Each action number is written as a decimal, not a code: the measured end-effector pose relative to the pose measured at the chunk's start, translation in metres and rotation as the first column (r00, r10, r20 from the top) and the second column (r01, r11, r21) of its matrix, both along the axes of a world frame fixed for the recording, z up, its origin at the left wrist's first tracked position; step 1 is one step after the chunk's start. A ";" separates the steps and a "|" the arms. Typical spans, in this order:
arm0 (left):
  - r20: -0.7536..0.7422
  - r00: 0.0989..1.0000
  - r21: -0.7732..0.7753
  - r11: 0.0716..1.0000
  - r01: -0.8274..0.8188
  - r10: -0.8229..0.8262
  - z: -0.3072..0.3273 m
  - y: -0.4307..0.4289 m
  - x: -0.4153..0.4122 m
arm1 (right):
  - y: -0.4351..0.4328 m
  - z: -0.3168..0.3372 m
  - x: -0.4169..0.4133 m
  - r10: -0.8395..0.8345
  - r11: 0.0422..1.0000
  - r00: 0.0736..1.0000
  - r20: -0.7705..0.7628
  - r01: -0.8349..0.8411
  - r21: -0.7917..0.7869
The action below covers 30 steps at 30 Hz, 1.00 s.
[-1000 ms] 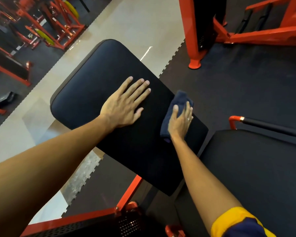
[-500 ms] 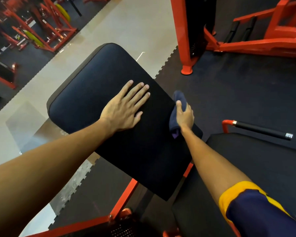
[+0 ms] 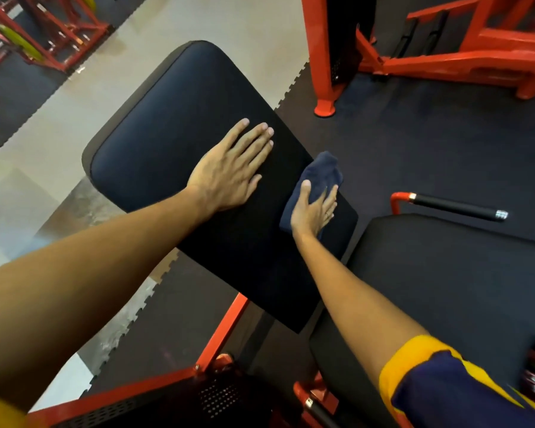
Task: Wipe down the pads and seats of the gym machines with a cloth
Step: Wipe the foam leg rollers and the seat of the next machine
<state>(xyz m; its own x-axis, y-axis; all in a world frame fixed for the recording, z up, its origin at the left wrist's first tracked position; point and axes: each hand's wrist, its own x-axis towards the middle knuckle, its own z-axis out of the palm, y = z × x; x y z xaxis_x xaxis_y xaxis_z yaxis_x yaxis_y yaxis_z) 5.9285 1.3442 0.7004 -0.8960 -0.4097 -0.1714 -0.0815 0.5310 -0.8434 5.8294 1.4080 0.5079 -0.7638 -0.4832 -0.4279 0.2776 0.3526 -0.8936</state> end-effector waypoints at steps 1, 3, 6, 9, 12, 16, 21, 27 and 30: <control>0.009 1.000 0.004 1.000 0.002 -0.002 -0.001 0.002 0.001 | -0.001 -0.002 -0.006 -0.004 0.999 0.998 0.065 0.001 0.045; 0.012 1.000 0.028 1.000 -0.007 0.007 -0.002 0.010 0.007 | -0.001 0.004 -0.016 -0.017 0.998 0.987 0.157 0.006 0.070; 0.051 0.999 0.063 0.998 -0.012 0.009 -0.005 0.025 0.024 | 0.004 0.026 -0.009 -0.089 0.995 0.964 0.251 0.077 0.056; 0.096 0.995 0.098 0.995 -0.017 0.007 -0.010 0.046 0.051 | 0.021 0.042 0.040 -0.023 1.000 0.990 0.141 0.021 0.017; 0.090 0.996 0.102 0.995 0.005 -0.014 -0.016 0.058 0.067 | 0.055 0.037 0.093 0.023 0.996 0.999 -0.033 -0.026 -0.084; 0.063 0.998 0.082 0.997 0.016 -0.022 -0.021 0.061 0.067 | 0.082 -0.019 0.098 0.002 0.993 0.997 0.083 -0.011 0.115; 0.059 0.998 0.087 0.996 0.027 -0.032 -0.026 0.060 0.068 | 0.068 0.007 0.107 -0.051 0.984 0.969 0.243 0.007 0.178; 0.065 0.997 0.078 0.996 0.041 -0.046 -0.026 0.063 0.066 | 0.106 0.017 0.185 0.059 0.998 0.994 -0.093 -0.059 0.001; 0.041 0.998 0.085 0.995 0.044 -0.048 -0.026 0.063 0.065 | 0.122 -0.024 0.182 -0.018 0.997 1.000 -0.016 0.019 0.078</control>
<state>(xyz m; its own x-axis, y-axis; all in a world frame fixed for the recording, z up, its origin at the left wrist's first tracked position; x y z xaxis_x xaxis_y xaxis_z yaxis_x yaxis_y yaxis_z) 5.9930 1.4071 0.6740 -0.9046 -0.3508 -0.2420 -0.0204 0.6029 -0.7975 6.0110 1.5295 0.4842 -0.7788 -0.4345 -0.4524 0.2715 0.4166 -0.8676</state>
